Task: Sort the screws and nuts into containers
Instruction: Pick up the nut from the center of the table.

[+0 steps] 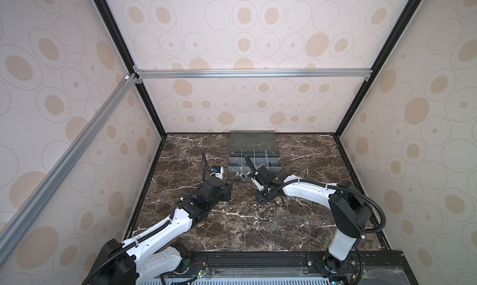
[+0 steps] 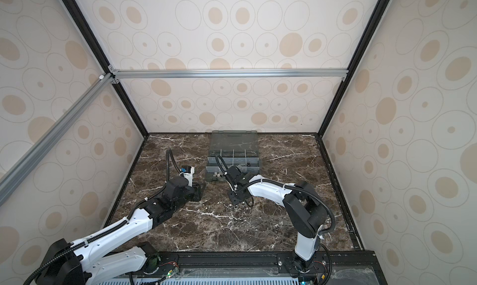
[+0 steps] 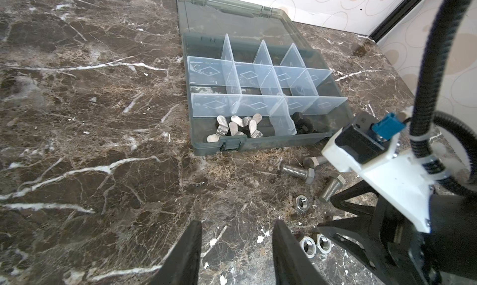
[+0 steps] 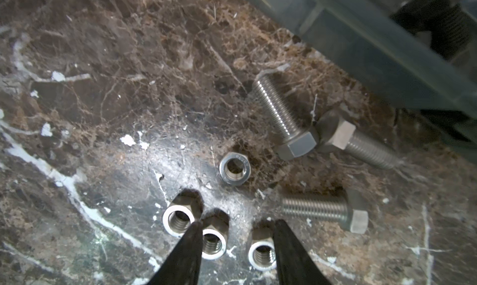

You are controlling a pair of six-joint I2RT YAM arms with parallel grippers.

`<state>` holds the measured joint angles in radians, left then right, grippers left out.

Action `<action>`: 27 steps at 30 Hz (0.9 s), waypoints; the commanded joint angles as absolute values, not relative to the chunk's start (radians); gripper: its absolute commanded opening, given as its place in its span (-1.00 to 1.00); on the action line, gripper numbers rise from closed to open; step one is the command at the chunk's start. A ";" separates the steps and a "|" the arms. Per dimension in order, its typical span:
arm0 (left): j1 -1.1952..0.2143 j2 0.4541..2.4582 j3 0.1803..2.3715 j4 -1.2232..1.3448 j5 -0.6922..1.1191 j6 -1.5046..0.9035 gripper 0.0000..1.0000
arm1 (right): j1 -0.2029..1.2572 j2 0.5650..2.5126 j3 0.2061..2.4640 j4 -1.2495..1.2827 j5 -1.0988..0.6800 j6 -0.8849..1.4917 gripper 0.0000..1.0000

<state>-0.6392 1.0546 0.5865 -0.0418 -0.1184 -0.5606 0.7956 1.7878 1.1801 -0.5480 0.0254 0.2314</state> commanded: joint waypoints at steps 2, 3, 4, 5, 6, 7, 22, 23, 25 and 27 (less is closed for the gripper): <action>-0.632 1.027 0.586 -0.065 -0.137 -0.583 -0.10 | 0.802 1.825 1.224 -0.560 0.008 0.169 -0.04; -0.631 1.025 0.586 -0.065 -0.137 -0.583 -0.10 | 0.800 1.833 1.227 -0.557 0.006 0.163 -0.04; -0.632 1.022 0.586 -0.065 -0.137 -0.584 -0.10 | 0.800 1.838 1.231 -0.556 0.008 0.156 -0.04; -0.631 1.019 0.585 -0.066 -0.137 -0.583 -0.09 | 0.799 1.845 1.235 -0.557 0.014 0.154 -0.04; -0.632 1.017 0.586 -0.066 -0.137 -0.584 -0.09 | 0.796 1.852 1.242 -0.560 0.020 0.150 -0.04; -0.632 1.017 0.586 -0.065 -0.137 -0.584 -0.09 | 0.794 1.858 1.248 -0.565 0.019 0.148 -0.04; -0.631 1.016 0.579 -0.067 -0.132 -0.595 -0.09 | 0.764 1.900 1.274 -0.559 -0.010 0.137 -0.08; -0.632 1.015 0.579 -0.066 -0.131 -0.595 -0.09 | 0.764 1.904 1.276 -0.560 -0.009 0.137 -0.10; -0.631 1.014 0.578 -0.067 -0.132 -0.597 -0.09 | 0.762 1.911 1.282 -0.559 -0.008 0.132 -0.14; -0.631 1.014 0.578 -0.068 -0.130 -0.598 -0.09 | 0.762 1.919 1.288 -0.561 -0.003 0.130 -0.18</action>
<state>-0.6392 1.0298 0.5774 -0.0467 -0.1184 -0.5804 0.7662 1.8965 1.2636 -0.5449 -0.0036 0.1478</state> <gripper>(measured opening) 0.454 0.416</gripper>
